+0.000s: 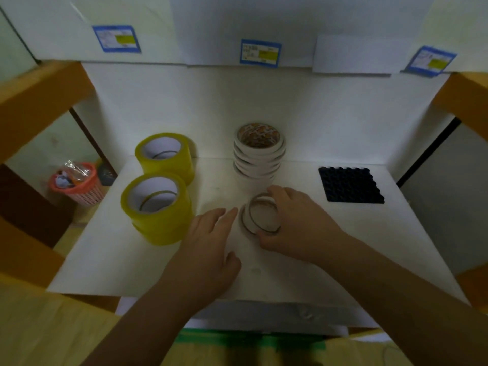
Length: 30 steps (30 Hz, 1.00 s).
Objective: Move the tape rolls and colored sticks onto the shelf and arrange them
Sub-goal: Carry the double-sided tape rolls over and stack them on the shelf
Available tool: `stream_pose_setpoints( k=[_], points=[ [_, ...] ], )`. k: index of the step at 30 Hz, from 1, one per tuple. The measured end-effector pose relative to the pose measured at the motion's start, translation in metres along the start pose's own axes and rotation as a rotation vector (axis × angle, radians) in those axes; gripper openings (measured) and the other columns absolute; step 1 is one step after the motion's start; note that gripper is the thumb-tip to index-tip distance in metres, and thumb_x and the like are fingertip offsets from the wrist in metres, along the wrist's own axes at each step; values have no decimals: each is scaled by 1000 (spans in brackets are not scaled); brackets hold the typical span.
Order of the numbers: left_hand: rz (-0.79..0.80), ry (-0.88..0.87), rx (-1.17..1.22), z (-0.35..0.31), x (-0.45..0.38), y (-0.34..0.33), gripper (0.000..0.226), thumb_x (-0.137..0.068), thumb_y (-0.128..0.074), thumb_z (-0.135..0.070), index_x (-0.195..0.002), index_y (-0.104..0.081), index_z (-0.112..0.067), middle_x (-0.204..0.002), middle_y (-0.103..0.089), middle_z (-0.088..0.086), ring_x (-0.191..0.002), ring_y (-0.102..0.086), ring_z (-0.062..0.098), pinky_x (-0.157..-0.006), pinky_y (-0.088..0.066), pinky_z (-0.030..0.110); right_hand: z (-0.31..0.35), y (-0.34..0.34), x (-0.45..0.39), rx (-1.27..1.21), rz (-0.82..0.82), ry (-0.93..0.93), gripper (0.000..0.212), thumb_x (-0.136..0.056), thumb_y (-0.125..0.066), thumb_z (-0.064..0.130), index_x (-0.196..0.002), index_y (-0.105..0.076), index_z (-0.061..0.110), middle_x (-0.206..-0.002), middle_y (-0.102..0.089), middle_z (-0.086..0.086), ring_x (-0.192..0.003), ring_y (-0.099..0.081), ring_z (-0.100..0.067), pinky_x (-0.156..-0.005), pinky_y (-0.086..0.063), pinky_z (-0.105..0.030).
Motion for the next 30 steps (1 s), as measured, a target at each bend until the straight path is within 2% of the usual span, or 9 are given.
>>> stream_pose_setpoints(
  k=[6,9,14,21,24,27,30],
  points=[
    [-5,-12,24,5,11,-4,74,-80,-49,-33,-151,-36,-20,-145,-41,1,-130,-33,17,-105,-27,25,9,-13,-14,63,36,-15,88,-75,-65,65,-144,-32,21,-132,-52,-4,-118,-50,-25,-97,-47,-36],
    [-19,-33,47,4,13,-2,69,-81,-51,-31,-148,-41,-19,-143,-44,1,-130,-37,16,-106,-32,27,6,-16,-16,70,38,-24,84,-74,-64,66,-140,-37,21,-128,-54,-3,-113,-51,-24,-95,-48,-37],
    [-24,-66,51,4,13,2,65,-82,-53,-32,-146,-44,-19,-142,-45,0,-130,-37,15,-106,-27,22,3,-17,-13,-2,12,-56,96,-74,-65,67,-150,-27,24,-141,-48,-2,-126,-49,-23,-102,-47,-39],
    [-23,-83,92,-1,4,8,65,-83,-48,-42,-145,-44,-22,-142,-44,-1,-132,-37,16,-107,-29,24,8,-13,0,-45,-20,-38,93,-78,-69,65,-150,-30,23,-145,-41,-3,-130,-44,-23,-106,-41,-34],
    [-28,-60,63,-4,-4,11,69,-82,-48,-46,-146,-42,-23,-143,-43,2,-133,-35,18,-107,-27,26,4,-3,14,-69,-99,-34,92,-76,-67,66,-149,-34,22,-149,-36,-4,-137,-35,-23,-113,-37,-40],
    [-46,-78,14,-13,-11,15,72,-80,-45,-50,-144,-44,-19,-138,-48,6,-129,-41,23,-106,-33,30,-2,15,41,-72,-207,-54,82,-82,-68,54,-149,-35,20,-154,-29,-2,-144,-24,-17,-116,-24,-28],
    [-68,-101,-12,-28,-14,19,69,-79,-54,-43,-142,-48,-16,-136,-51,8,-128,-43,27,-106,-31,31,-10,33,72,-44,-340,-73,71,-86,-69,46,-145,-42,16,-150,-36,-3,-140,-30,-16,-113,-28,-27]
  ],
)
Point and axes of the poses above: each hand's wrist, its own x-axis away from the middle knuckle, its own y-axis out of the back of the hand, z = x × y, the point moved 7 cm from there along -x, towards the middle knuckle
